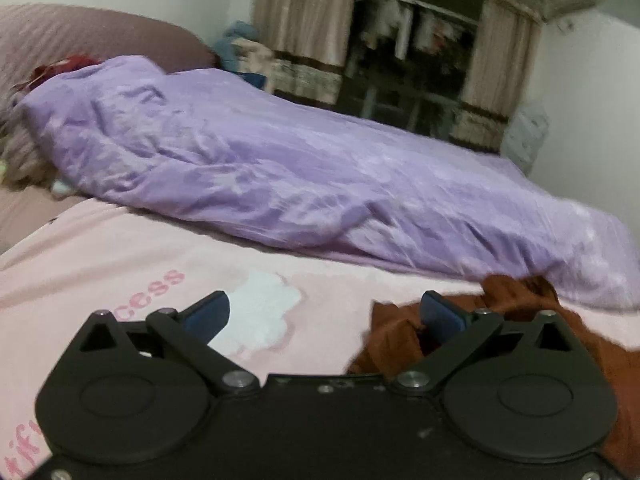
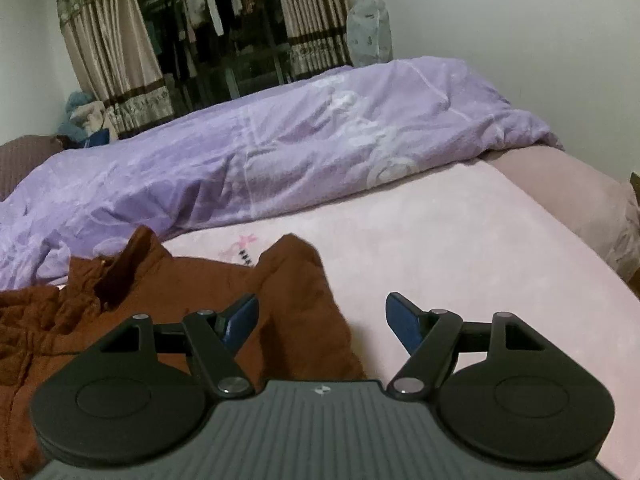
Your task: Fold large clothes
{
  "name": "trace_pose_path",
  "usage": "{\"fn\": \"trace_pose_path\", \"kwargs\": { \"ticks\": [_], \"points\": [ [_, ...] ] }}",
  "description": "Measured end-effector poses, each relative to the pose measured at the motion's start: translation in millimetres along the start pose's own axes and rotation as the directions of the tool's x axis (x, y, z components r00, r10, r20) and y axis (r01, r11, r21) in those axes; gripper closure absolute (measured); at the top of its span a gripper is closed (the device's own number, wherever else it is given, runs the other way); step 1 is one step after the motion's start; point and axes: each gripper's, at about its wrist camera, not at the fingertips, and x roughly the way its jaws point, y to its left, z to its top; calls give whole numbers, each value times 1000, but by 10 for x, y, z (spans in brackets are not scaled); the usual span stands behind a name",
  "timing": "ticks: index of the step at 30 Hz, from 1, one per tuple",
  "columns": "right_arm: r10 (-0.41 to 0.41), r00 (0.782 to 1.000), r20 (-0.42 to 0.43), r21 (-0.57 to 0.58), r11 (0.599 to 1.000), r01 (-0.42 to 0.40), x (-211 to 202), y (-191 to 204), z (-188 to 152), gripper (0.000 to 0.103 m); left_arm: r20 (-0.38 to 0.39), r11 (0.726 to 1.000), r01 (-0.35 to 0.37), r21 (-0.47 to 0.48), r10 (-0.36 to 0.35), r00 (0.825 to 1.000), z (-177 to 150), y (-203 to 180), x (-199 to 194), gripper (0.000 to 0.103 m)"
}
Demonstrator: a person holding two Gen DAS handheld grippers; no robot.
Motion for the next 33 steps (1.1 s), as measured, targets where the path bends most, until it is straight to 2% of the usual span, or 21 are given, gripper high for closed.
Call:
{"fn": "trace_pose_path", "kwargs": {
  "ticks": [3,5,7,9,11,13,15,18,22,23,24,25,26,27,29,30,33],
  "points": [
    [0,1000,-4,0,1000,0,21,18,-7,17,-11,999,14,-31,-14,1000,11,68,28,0],
    [0,1000,-5,-1,1000,0,58,15,-5,17,-13,1000,17,-4,-17,1000,-11,37,34,0],
    [-1,1000,-11,0,1000,1,88,8,-14,17,12,999,10,45,-11,1000,-39,-7,-7,0],
    [-5,1000,-18,5,1000,6,121,-3,-28,17,83,998,-34,58,29,996,-38,-16,-107,0],
    [-5,1000,-28,10,1000,5,154,-13,-41,17,85,999,11,52,-15,996,1,32,-160,0],
    [-4,999,-38,12,1000,4,182,-20,-49,17,28,992,111,54,-113,993,11,72,-130,0],
    [2,999,-45,5,1000,-2,200,-13,-70,17,-43,983,160,86,-157,987,-41,25,-32,0],
    [0,998,-61,-18,1000,-1,238,17,-95,17,-132,977,163,139,-144,981,-183,-103,190,0],
    [18,998,-59,-29,999,-19,303,46,-109,19,-236,967,216,135,-180,955,-337,-263,519,0],
    [24,999,-48,-33,999,-26,318,51,-113,39,-239,964,224,141,-187,953,-374,-314,565,2],
    [36,999,-34,-40,998,-37,329,59,-125,59,-235,957,244,154,-205,950,-401,-362,593,35],
    [44,999,-18,-51,998,-45,329,71,-135,91,-244,955,255,151,-214,946,-415,-388,613,88],
    [40,999,5,-56,998,-40,304,95,-137,94,-251,957,254,140,-214,944,-408,-400,627,95],
    [27,998,65,-84,996,-22,221,148,-139,96,-228,959,249,139,-214,950,-385,-392,609,95],
    [0,985,172,-159,987,28,25,281,-94,96,-139,960,234,153,-214,967,-308,-409,463,96],
    [-11,971,239,-179,982,56,-105,347,-31,97,-93,962,233,145,-221,971,-252,-398,383,97],
    [-16,951,308,-118,991,55,-256,382,180,97,-3,966,219,137,-221,975,-117,-387,256,97]
  ]
}}
